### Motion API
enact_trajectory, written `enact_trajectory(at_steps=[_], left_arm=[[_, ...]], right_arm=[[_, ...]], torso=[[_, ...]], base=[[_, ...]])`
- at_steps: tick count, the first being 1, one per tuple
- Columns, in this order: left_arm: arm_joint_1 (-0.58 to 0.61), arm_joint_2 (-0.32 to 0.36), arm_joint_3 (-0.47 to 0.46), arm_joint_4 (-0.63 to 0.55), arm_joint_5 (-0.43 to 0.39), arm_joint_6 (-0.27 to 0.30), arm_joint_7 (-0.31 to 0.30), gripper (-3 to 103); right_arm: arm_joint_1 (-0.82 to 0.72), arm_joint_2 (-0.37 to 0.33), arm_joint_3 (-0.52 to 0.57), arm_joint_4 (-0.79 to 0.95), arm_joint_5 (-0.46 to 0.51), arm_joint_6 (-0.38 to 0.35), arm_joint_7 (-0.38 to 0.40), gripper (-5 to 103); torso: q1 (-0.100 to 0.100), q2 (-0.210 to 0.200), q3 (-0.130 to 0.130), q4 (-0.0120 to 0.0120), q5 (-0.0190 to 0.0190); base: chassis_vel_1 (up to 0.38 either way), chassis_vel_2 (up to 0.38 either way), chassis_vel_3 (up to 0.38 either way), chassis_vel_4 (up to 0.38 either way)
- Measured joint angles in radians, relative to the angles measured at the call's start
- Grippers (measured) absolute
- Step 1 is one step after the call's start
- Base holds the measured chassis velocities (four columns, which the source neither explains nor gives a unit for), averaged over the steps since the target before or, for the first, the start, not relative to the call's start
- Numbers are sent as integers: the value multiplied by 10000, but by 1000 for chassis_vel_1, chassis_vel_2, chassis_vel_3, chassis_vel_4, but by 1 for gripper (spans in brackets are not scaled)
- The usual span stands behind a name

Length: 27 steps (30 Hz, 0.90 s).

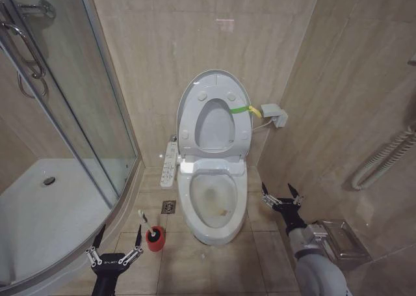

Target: Open the toilet lid, clean the toilet bowl with a toilet brush, close the toilet lid, and flush.

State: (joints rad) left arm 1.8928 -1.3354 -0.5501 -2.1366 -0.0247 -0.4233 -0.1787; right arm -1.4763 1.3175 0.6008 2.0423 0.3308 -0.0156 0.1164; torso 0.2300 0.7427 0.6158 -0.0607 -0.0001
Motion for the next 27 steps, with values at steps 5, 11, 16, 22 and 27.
enact_trajectory(at_steps=[5,11,16,22,27], left_arm=[[0,0,0,0,0,0,1,100],[0,0,0,0,0,0,0,100],[0,0,0,0,0,0,1,100],[0,0,0,0,0,0,0,100],[0,0,0,0,0,0,0,100]], right_arm=[[-303,345,26,269,-138,111,19,100],[-535,594,75,423,-292,283,29,100],[-731,867,72,513,-425,404,57,100],[-816,1011,26,599,-522,420,-38,100],[-833,1041,11,597,-523,560,-161,100]], torso=[[0,-1,0,-1,0],[0,-1,0,0,0],[0,-1,0,-1,1],[0,-1,1,-1,0],[0,-1,0,-1,0]], base=[[0,0,0,0],[0,0,0,0],[0,0,0,0],[0,0,0,0],[0,0,0,0]])
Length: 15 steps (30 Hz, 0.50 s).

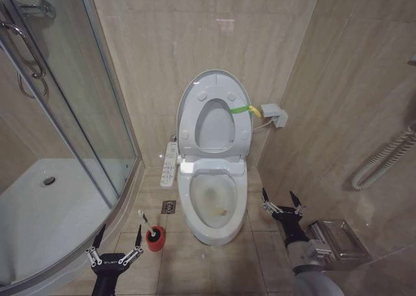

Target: Open the toilet lid, clean the toilet bowl with a toilet brush, close the toilet lid, and flush.

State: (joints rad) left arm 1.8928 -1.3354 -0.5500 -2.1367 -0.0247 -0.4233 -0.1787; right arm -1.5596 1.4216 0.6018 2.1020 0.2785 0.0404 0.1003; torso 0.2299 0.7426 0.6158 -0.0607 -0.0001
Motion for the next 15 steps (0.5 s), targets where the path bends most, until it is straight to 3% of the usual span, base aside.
enact_trajectory(at_steps=[15], left_arm=[[0,0,0,0,0,0,0,100]], right_arm=[[47,83,-3,36,-10,-142,-11,100]], torso=[[0,0,0,0,1]], base=[[0,0,0,0]])
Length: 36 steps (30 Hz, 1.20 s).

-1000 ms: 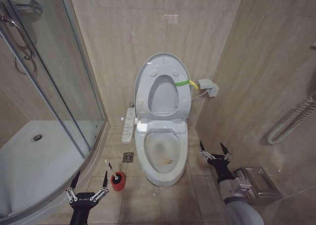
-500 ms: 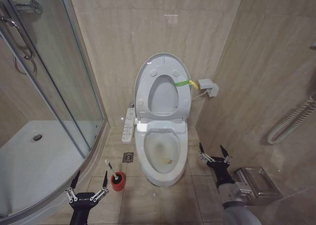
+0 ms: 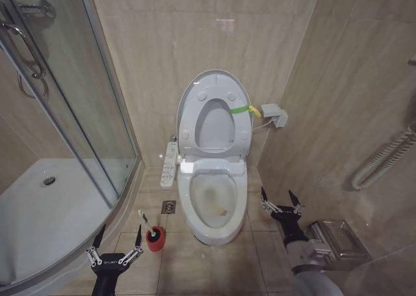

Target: Open the toilet lid, clean the toilet bowl with a toilet brush, close the toilet lid, and flush.

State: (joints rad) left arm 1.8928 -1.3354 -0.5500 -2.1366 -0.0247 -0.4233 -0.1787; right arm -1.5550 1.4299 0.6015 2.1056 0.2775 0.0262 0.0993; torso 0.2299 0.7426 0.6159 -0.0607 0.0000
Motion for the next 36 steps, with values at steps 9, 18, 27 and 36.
enact_trajectory(at_steps=[9,18,27,36], left_arm=[[0,0,0,0,0,0,0,100],[0,0,0,0,0,0,0,100],[0,0,0,0,0,0,0,100],[0,0,0,0,0,0,0,100]], right_arm=[[6,-1,1,0,5,-10,7,100],[9,-4,1,0,8,-17,14,100],[9,-5,1,0,10,-17,21,100],[9,-6,1,-3,11,-17,22,100]], torso=[[0,0,0,0,0],[0,0,0,0,0],[0,0,0,0,0],[0,0,0,0,0]], base=[[0,0,0,0],[0,0,0,0],[0,0,0,0],[0,0,0,0]])
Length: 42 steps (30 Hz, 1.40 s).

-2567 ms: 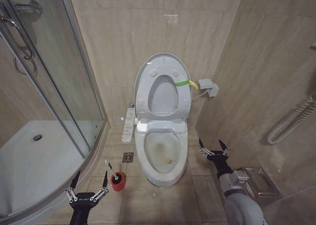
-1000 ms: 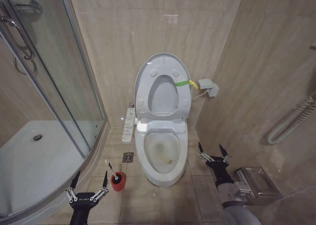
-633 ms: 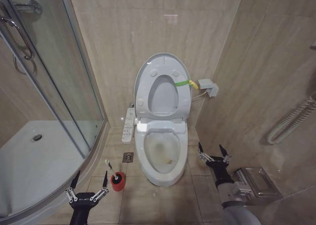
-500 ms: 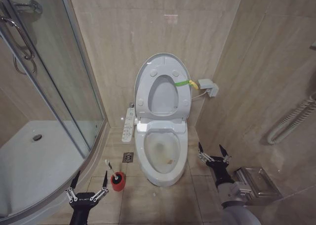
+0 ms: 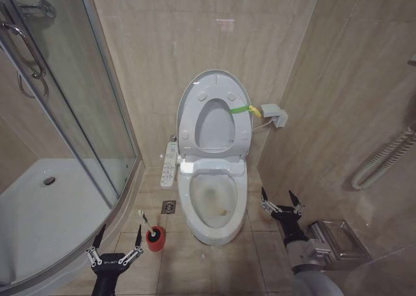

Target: Open the toilet lid, clean the toilet bowl with a toilet brush, close the toilet lid, and flush.

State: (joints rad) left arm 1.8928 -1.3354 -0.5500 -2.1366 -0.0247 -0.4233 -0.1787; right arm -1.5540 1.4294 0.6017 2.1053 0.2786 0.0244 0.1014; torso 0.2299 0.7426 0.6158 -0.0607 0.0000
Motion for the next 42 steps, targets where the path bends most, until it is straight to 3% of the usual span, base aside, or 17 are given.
enact_trajectory(at_steps=[42], left_arm=[[0,0,0,0,0,0,0,100]], right_arm=[[1,0,0,-3,10,1,0,100]], torso=[[0,0,0,0,0]], base=[[0,0,0,0]])
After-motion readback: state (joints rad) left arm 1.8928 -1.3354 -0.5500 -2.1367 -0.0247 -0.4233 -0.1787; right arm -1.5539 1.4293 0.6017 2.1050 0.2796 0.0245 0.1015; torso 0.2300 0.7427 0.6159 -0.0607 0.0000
